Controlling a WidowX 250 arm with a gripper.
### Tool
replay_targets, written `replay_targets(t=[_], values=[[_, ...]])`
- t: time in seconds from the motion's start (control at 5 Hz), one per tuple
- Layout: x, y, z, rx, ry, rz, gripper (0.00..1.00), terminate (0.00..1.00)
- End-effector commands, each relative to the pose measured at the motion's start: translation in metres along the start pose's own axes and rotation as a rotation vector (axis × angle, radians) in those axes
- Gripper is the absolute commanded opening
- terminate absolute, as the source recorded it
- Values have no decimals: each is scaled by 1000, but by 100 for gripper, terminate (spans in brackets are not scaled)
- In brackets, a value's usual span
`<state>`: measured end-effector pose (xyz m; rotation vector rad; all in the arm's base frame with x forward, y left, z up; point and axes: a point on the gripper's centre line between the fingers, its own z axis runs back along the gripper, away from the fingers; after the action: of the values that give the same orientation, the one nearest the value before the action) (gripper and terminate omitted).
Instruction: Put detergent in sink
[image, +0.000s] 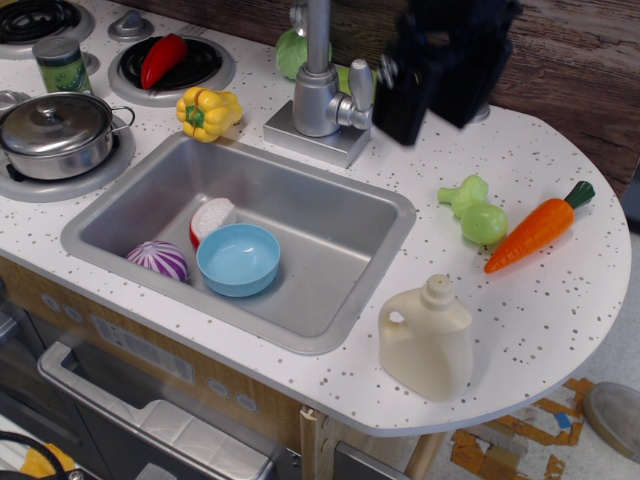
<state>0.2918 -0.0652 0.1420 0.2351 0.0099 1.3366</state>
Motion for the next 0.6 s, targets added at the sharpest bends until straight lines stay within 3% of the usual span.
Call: replay_targets(t=[0.0, 0.4], values=[[-26, 14, 2, -99, 42, 75, 100, 0], [-52, 17, -14, -181, 63, -27, 100, 0]])
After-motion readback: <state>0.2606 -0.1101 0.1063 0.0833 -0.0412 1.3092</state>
